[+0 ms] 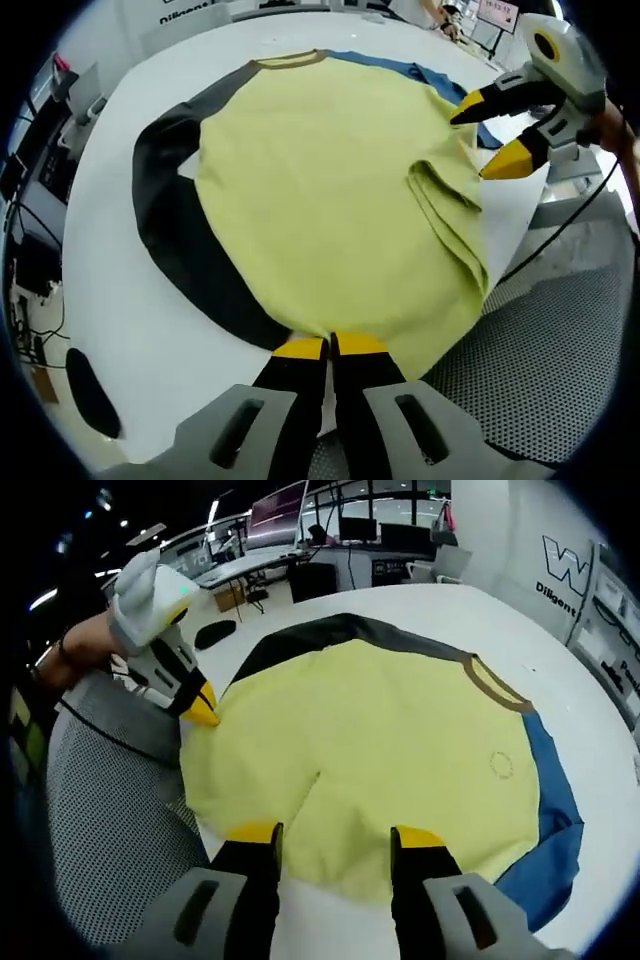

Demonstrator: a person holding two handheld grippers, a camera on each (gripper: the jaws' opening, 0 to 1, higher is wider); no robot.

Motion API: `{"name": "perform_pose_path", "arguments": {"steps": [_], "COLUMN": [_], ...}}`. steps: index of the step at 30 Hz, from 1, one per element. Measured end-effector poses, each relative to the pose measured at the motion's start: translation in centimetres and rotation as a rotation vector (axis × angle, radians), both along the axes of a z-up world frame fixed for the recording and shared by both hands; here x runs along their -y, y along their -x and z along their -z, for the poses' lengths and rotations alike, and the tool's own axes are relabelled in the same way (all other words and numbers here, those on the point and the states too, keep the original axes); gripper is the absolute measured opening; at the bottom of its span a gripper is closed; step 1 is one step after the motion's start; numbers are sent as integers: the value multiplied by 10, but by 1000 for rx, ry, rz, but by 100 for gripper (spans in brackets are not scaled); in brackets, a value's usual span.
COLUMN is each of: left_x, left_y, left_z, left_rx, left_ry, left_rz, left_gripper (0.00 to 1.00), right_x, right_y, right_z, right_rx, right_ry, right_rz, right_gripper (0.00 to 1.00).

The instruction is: Fold the garment on the visible template until the final outline fits inside the template.

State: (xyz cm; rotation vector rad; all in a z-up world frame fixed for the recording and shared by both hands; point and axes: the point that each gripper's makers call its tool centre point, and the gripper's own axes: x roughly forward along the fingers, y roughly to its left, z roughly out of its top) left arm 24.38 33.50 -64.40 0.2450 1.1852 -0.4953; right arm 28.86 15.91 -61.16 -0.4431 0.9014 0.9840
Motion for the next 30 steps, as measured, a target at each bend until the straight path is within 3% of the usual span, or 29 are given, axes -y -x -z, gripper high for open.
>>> {"name": "perform_pose_path", "arguments": {"steps": [6, 17, 30], "left_x": [0, 0, 0], "left_y": [0, 0, 0], "left_z": [0, -1, 0], "left_rx": [5, 13, 12], "left_ry": [-1, 13, 20], "left_rz": [0, -11, -18], "left_gripper": [0, 0, 0], "right_x": [-5, -3, -1], "right_y": [14, 25, 27], "right_z": [6, 25, 33], "right_rx": [-26, -73, -52], "right_ry": [21, 74, 137], "right_rz": [-66, -95, -115], "right_gripper": [34, 22, 7]}}
